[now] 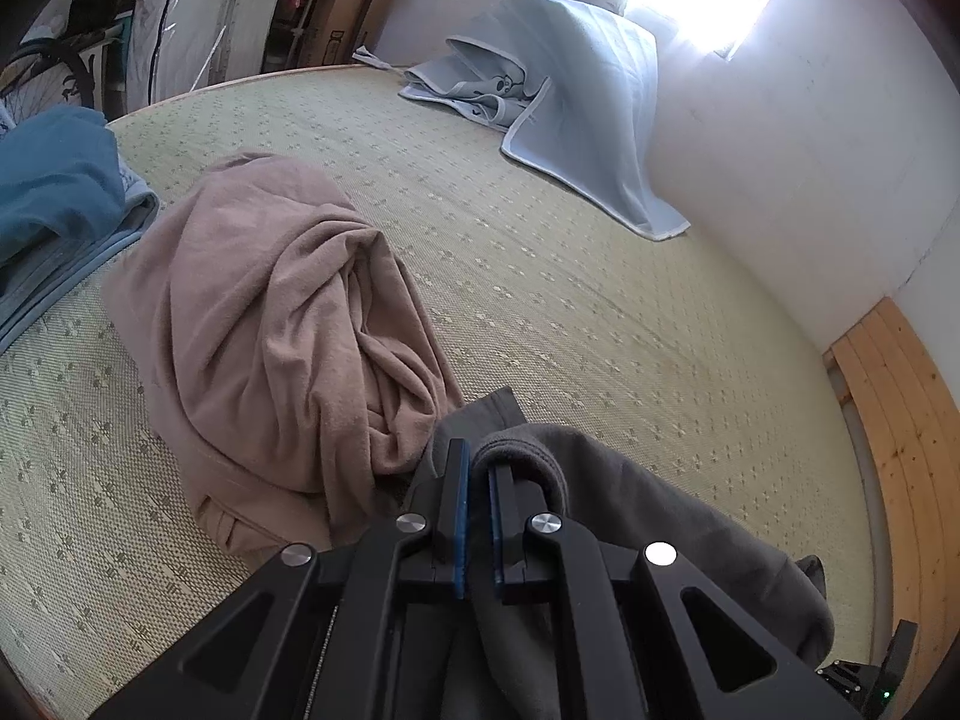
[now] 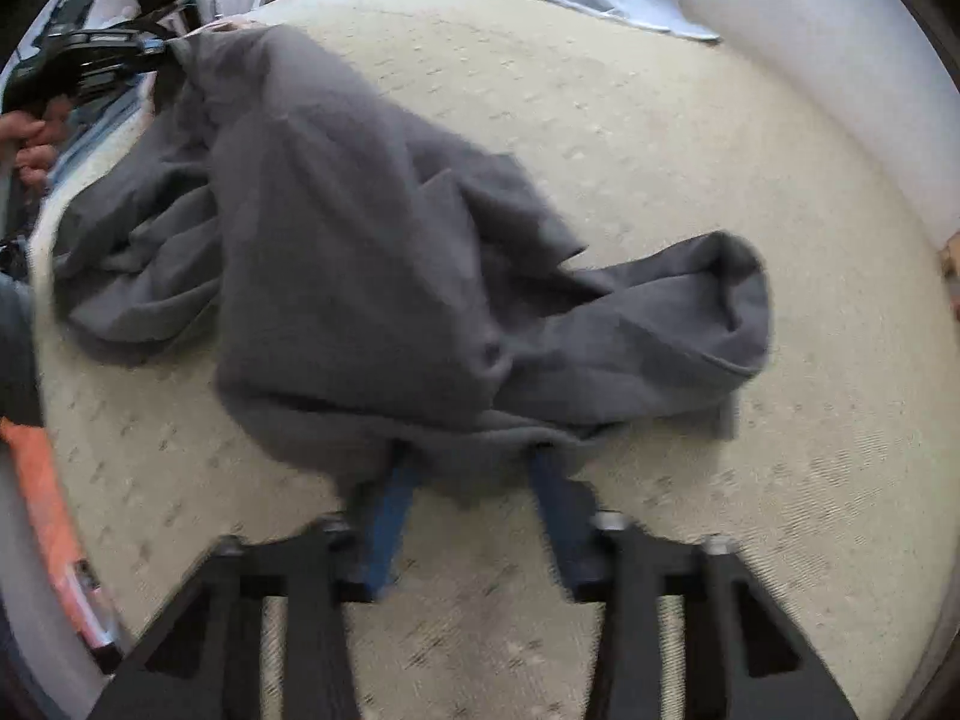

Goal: Fold clothes

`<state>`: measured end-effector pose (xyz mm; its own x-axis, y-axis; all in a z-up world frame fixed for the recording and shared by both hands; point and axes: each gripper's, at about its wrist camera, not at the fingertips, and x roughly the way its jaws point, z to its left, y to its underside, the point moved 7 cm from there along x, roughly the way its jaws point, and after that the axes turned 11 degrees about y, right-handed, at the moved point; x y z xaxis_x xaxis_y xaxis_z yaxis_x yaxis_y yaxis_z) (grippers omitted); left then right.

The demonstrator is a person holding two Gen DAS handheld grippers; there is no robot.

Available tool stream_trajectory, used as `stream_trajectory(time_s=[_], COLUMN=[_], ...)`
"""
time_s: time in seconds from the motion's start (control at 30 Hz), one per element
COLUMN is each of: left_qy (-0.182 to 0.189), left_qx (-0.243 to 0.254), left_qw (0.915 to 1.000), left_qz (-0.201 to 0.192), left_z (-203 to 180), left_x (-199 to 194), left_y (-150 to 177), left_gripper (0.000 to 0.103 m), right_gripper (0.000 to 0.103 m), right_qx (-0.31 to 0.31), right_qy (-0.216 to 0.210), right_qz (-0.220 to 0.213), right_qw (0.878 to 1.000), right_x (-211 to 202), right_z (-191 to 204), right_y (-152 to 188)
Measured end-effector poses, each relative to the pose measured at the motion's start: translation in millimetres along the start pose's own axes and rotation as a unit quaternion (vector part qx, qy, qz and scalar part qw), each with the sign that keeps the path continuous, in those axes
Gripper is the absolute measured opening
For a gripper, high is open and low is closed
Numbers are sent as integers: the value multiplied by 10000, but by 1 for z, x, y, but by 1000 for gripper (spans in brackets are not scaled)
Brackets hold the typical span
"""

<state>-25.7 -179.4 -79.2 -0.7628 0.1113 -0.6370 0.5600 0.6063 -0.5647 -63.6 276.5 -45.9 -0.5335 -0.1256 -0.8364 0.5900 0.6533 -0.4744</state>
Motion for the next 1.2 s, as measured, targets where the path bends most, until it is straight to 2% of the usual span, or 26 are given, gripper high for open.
stream_trajectory(time_s=[0.03, 0.07, 0.23, 0.33, 0.43, 0.6, 0.7, 0.8, 0.87, 0.9, 0.93, 0.97, 1.03, 1.1, 1.2], left_qy=[6, 15, 45, 34, 14, 14, 25, 33, 41, 47, 54, 61, 64, 63, 44], left_qx=[1, 0, -23, -23, -5, -38, -71, -77, -83, -95, -107, -118, -109, -88, -67], left_qw=[10000, 10000, 10000, 10000, 10000, 9999, 9999, 10000, 10000, 9999, 9999, 9999, 9999, 9999, 10000], left_qz=[3, 5, -6, -24, -56, -111, -71, -30, -13, -9, -5, -2, -4, -12, -14], left_z=[-1, -1, 0, 1, 2, 9, 12, 13, 13, 13, 13, 13, 11, 11, 10], left_x=[0, 1, -1, -1, -3, -7, -7, -6, -6, -7, -7, -6, -5, -5, -3], left_y=[0, 0, 0, -1, -1, -4, -4, -3, -4, -3, -3, -4, -4, -4, -4], left_gripper=[5, 5, 5, 5, 5, 5, 5, 5, 5, 5, 5, 5, 5, 5, 5], right_gripper=[8, 7, 6, 5, 5, 5, 6, 9, 30, 48, 53, 54, 65, 70, 74], right_qx=[36, 72, 253, 773, 1372, 2210, 2369, 2301, 2246, 2217, 2186, 2128, 1973, 1815, 1327], right_qy=[72, 143, 501, 836, 964, 1113, 1220, 1358, 1493, 1554, 1615, 1682, 1841, 1926, 1998], right_qz=[-66, -132, -463, -929, -1169, -1053, -889, -593, -439, -413, -391, -412, -503, -652, -860], right_qw=[9999, 9998, 9974, 9891, 9789, 9632, 9597, 9618, 9619, 9618, 9616, 9616, 9616, 9621, 9670], right_x=[-1, -2, -7, -26, -32, -14, -4, 11, 28, 30, 31, 31, 26, 16, 5], right_z=[-4, -8, -27, -51, -75, -96, -84, -76, -79, -78, -77, -77, -76, -72, -58], right_y=[-4, -8, -27, -43, -54, -59, -54, -40, -38, -34, -31, -31, -32, -28, -24])
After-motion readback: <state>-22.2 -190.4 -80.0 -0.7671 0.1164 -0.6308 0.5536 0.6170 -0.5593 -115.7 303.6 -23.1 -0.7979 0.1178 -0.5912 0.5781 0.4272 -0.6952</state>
